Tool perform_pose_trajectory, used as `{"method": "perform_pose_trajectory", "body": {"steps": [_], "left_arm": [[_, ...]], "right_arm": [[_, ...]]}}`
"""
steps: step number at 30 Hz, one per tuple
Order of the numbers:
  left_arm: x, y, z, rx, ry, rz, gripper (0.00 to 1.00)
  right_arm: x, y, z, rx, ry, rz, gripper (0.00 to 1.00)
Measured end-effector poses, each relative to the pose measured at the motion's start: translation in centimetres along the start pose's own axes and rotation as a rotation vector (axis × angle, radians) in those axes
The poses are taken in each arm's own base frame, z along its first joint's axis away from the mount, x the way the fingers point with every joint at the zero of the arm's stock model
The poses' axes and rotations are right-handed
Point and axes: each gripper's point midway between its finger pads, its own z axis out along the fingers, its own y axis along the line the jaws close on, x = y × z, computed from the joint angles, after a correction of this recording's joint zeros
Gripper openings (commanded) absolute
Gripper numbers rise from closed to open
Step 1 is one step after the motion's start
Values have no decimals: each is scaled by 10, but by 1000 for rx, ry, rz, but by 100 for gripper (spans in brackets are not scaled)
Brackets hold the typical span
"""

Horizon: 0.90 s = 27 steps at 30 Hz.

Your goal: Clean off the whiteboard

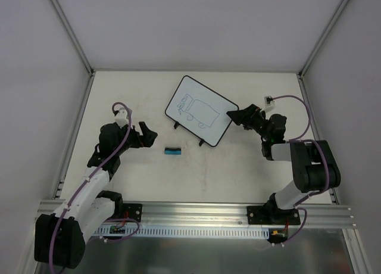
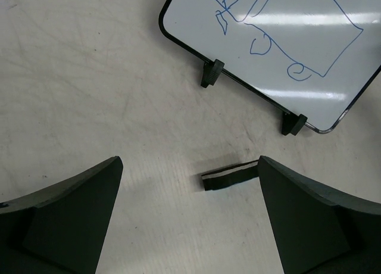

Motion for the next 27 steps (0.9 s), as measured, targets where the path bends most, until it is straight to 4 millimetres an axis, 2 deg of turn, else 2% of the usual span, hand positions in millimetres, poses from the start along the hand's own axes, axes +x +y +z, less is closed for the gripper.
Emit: {"method": "perform_pose_trajectory", "body": {"steps": [2, 7, 10, 12, 16, 21, 23, 27], "left_arm": [[1, 0, -2, 1, -3, 11, 99], [0, 0, -3, 3, -8, 21, 99], [0, 0, -3, 2, -7, 21, 99], [1, 0, -2, 2, -4, 21, 99], [13, 1, 3, 2, 41, 28, 97], [33, -15, 9, 28, 122, 75, 96], [34, -23, 10, 49, 137, 102, 99], [29, -33, 9, 72, 150, 133, 99]], "right_arm": [[-2, 0, 6, -18, -2, 7, 81], [-14, 6, 18, -63, -19, -7, 68], [-15, 8, 19, -74, -23, -11, 64], [-15, 9, 19, -77, -24, -15, 58], [-14, 8, 20, -79, -23, -17, 51], [-11, 4, 20, -73, -17, -13, 48], [-10, 4, 20, -72, -16, -13, 47], [-7, 0, 21, -70, -9, -9, 43]]}}
